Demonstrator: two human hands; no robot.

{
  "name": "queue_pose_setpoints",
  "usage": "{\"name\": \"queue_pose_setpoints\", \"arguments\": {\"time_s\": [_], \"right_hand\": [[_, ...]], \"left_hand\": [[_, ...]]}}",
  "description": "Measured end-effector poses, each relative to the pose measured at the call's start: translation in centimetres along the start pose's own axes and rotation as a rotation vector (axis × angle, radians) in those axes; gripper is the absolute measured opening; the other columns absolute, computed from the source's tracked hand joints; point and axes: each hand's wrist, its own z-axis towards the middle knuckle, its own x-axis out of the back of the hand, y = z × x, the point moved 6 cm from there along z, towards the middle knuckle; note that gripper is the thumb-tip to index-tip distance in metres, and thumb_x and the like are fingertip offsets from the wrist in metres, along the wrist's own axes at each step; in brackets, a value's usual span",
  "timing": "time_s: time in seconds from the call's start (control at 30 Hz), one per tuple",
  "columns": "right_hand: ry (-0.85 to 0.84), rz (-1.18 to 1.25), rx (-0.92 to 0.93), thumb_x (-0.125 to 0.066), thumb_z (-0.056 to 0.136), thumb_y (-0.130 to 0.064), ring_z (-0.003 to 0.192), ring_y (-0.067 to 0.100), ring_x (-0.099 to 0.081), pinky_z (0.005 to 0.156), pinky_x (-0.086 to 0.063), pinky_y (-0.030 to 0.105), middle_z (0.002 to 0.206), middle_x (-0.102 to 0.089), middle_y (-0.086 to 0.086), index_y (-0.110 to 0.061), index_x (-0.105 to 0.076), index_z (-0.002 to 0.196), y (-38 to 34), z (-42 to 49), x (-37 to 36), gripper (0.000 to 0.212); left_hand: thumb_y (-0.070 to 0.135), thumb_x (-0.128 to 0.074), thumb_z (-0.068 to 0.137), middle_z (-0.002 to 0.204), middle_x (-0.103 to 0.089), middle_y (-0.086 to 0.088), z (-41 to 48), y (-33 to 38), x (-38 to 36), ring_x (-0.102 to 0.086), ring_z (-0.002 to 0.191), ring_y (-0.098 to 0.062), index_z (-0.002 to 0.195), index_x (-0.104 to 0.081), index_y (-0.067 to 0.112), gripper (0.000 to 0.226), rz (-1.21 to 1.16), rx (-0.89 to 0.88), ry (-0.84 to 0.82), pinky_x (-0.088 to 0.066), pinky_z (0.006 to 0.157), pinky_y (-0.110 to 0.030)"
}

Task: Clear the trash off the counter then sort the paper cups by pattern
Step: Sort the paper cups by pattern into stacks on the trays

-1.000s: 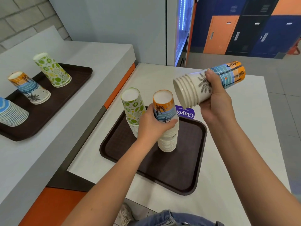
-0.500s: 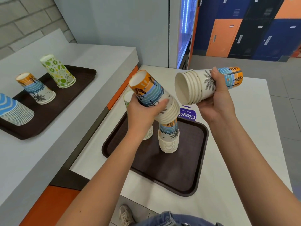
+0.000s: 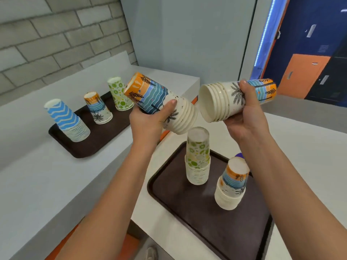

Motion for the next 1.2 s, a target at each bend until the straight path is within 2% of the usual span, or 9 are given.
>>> {"name": "queue_pose_setpoints", "arguments": {"time_s": [0.13,0.33,0.43,0.57,0.7,0.8,1.0,1.1,1.2], "right_hand": [[-0.036,0.008,-0.061,-0.068,0.085,-0.018,0.112,0.020,-0.064,0.099,-0.049,0.042,0.108,-0.067,0.005,-0.015,-0.061,0.096,4.9,2.2,-5.5,0.014],[-0.060,-0.063,-0.086,-0.072,0.083,-0.017,0.089,0.016,-0.069,0.088,-0.056,0.038,0.092,-0.070,0.002,-0.014,-0.061,0.094,13.5,6.2,-13.5,0.015],[-0.008,-0.138,-0.078,-0.075,0.080,-0.016,0.078,0.013,-0.070,0.077,-0.059,0.034,0.087,-0.071,0.002,-0.011,-0.061,0.099,17.3,8.5,-16.7,0.024],[0.028,-0.235,-0.007,-0.079,0.075,-0.017,0.082,0.014,-0.069,0.076,-0.058,0.030,0.100,-0.071,0.006,-0.010,-0.060,0.108,21.0,12.0,-20.4,0.038],[-0.046,-0.360,0.130,-0.081,0.073,-0.015,0.077,0.010,-0.068,0.068,-0.055,0.023,0.090,-0.070,0.000,-0.017,-0.060,0.096,23.4,14.3,-24.8,0.030],[-0.138,-0.531,0.247,-0.082,0.071,-0.017,0.078,0.007,-0.067,0.073,-0.056,0.023,0.086,-0.068,-0.005,-0.024,-0.058,0.087,25.4,15.2,-27.7,0.030],[-0.276,-0.941,0.347,-0.086,0.060,-0.035,0.092,0.011,-0.067,0.085,-0.057,0.038,0.102,-0.068,-0.003,-0.018,-0.056,0.110,30.8,16.6,-29.7,0.061],[-0.347,-1.027,0.305,-0.086,0.062,-0.035,0.094,0.009,-0.065,0.085,-0.056,0.034,0.104,-0.066,-0.004,-0.017,-0.053,0.115,33.2,16.6,-29.0,0.065],[-0.424,-1.125,0.256,-0.087,0.061,-0.035,0.096,0.008,-0.063,0.085,-0.054,0.028,0.106,-0.065,-0.007,-0.021,-0.050,0.116,35.3,16.4,-27.5,0.068]], "left_hand": [[0.024,-0.086,0.064,0.101,-0.072,0.001,6.7,2.3,6.4,-0.070,0.092,-0.010,0.109,-0.064,0.011,0.052,0.135,-0.096,0.131,-0.056,0.082,-0.029],[0.040,-0.083,0.058,0.105,-0.069,0.004,18.2,4.7,15.6,-0.066,0.093,-0.010,0.111,-0.061,0.012,0.063,0.482,-0.196,0.356,-0.052,0.079,-0.024],[0.034,-0.082,0.061,0.109,-0.068,-0.003,22.8,3.5,17.4,-0.065,0.099,-0.018,0.111,-0.058,0.010,0.060,0.615,-0.214,0.378,-0.047,0.077,-0.024],[0.032,-0.079,0.065,0.109,-0.066,-0.010,26.8,-0.4,18.3,-0.063,0.100,-0.026,0.109,-0.054,0.007,0.056,0.736,-0.217,0.333,-0.045,0.076,-0.029],[0.030,-0.081,0.066,0.106,-0.064,-0.013,28.3,-4.9,18.9,-0.062,0.099,-0.030,0.108,-0.052,0.006,0.056,0.750,-0.150,0.308,-0.048,0.078,-0.036],[0.027,-0.083,0.064,0.106,-0.062,-0.014,27.7,-8.8,19.1,-0.061,0.101,-0.031,0.108,-0.051,0.004,0.059,0.722,-0.053,0.280,-0.048,0.079,-0.037],[0.034,-0.086,0.062,0.118,-0.060,-0.015,26.1,-12.3,19.7,-0.052,0.116,-0.029,0.122,-0.049,0.002,0.078,0.637,0.012,0.305,-0.047,0.095,-0.043],[0.039,-0.086,0.060,0.128,-0.053,-0.018,25.8,-12.2,20.0,-0.044,0.126,-0.032,0.127,-0.047,-0.001,0.087,0.623,0.002,0.296,-0.038,0.105,-0.044],[0.040,-0.085,0.061,0.150,-0.029,-0.022,25.1,-12.2,20.1,-0.022,0.143,-0.031,0.145,-0.022,-0.005,0.115,0.581,0.057,0.278,-0.021,0.117,-0.042]]}}
